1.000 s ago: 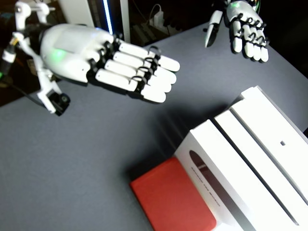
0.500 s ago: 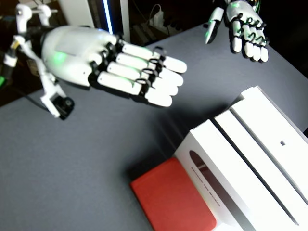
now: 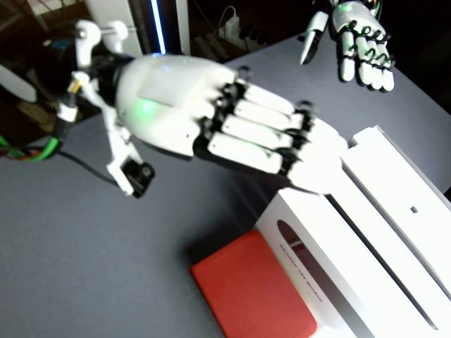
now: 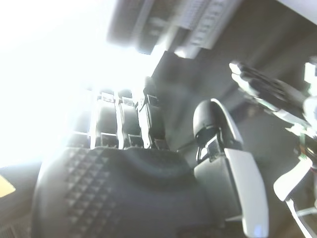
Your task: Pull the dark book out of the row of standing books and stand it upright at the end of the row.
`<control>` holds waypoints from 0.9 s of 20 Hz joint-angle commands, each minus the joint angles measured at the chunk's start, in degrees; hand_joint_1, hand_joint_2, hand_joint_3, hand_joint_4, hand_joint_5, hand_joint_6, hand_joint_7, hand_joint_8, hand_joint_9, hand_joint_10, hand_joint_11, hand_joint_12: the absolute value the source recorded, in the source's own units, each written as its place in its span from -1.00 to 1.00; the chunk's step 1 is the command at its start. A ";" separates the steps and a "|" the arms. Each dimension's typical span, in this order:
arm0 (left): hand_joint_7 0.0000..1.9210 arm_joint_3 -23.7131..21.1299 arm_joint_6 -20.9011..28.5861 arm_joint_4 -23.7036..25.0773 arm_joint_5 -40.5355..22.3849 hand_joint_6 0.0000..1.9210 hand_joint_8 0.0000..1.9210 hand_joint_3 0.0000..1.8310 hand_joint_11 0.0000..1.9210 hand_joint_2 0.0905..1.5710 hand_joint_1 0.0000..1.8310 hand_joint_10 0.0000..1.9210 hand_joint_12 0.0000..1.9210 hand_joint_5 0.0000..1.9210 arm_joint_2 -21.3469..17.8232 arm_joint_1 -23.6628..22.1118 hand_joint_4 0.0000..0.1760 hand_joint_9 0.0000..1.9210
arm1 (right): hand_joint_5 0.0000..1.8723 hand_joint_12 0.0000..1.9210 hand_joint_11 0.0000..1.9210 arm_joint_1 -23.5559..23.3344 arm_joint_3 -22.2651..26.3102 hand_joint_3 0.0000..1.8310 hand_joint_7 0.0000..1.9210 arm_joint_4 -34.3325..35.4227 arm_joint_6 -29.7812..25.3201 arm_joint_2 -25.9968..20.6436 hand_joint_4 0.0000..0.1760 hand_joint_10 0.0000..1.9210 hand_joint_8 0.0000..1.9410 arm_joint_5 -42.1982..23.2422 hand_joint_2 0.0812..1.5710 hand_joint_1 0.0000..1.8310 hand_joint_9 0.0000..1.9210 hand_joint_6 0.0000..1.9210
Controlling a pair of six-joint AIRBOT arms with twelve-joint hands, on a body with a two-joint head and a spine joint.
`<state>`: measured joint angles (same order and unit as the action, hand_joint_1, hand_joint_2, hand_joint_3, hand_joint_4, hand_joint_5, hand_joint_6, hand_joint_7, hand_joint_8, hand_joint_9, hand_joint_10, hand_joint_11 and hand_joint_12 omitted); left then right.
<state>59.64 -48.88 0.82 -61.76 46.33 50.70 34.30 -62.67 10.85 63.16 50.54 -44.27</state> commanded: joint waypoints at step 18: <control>-1.00 -0.14 0.59 -2.58 -10.06 -0.99 -1.00 -1.00 -1.00 0.68 -1.00 -1.00 -1.00 -0.98 0.79 1.56 -0.27 -1.00 | -0.57 -1.00 -1.00 -0.06 5.76 -1.00 -1.00 -5.97 0.86 -3.02 -1.00 -1.00 -1.00 -5.31 0.66 -0.69 -1.00 -0.20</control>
<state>59.88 -48.36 -1.96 -64.36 47.03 52.97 34.92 -56.53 4.58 63.86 47.33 -44.58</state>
